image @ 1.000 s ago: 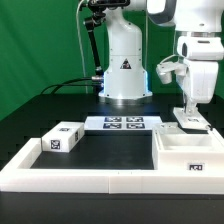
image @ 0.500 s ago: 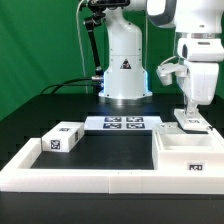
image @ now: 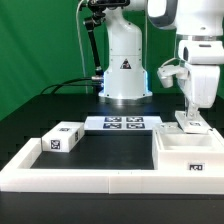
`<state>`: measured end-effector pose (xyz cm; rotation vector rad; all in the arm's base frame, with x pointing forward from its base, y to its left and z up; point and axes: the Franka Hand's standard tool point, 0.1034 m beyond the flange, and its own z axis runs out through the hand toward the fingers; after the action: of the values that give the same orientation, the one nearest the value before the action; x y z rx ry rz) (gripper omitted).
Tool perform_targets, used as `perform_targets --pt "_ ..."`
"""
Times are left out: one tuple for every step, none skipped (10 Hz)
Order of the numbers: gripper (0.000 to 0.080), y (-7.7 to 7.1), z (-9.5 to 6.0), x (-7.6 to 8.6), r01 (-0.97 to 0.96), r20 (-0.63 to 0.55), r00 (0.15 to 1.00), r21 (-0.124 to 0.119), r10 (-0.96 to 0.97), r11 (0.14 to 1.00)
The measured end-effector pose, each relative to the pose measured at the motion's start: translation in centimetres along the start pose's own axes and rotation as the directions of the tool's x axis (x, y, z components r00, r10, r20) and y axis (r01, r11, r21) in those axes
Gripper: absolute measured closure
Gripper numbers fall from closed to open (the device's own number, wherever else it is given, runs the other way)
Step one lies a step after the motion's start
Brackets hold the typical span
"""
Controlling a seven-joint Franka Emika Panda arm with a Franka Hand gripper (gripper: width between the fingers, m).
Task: Assemble cabinet
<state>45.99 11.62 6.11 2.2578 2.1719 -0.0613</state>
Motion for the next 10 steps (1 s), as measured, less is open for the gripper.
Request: perform_targets --pt "0.0731 0.1 0.0 -0.1 -0.001 0.000 1.000 -0.001 0.001 1.000" --pt "0.0731 0.2 -0.1 -0.1 -0.001 -0.001 1.000 -0.003 0.001 1.000" --pt "0.0731 0.4 -0.1 -0.1 -0.002 -0.001 1.000 -0.004 0.002 1.000" --pt "0.0731 0.6 0.0 0.0 -0.008 -0.003 1.000 -0.004 0.008 1.000" --pt "0.0731 0.8 0.1 0.1 -0.022 -0.005 1.000 -0.005 0.022 1.000" --pt "0.0731 1.0 0.1 0.3 -0.049 -0.007 0.999 -0.006 0.049 0.999" --pt "0.0731 1.5 0.2 0.4 -0.072 -0.011 0.997 -0.009 0.072 0.997" --pt "0.0731 2.2 0.1 0.3 -0.077 -0.014 0.997 -0.016 0.077 0.997" --pt "0.0731 2.5 0.1 0.2 -0.073 -0.017 0.997 -0.021 0.073 0.997" --pt "0.0731 2.5 0.1 0.2 -0.073 -0.017 0.997 -0.021 0.073 0.997"
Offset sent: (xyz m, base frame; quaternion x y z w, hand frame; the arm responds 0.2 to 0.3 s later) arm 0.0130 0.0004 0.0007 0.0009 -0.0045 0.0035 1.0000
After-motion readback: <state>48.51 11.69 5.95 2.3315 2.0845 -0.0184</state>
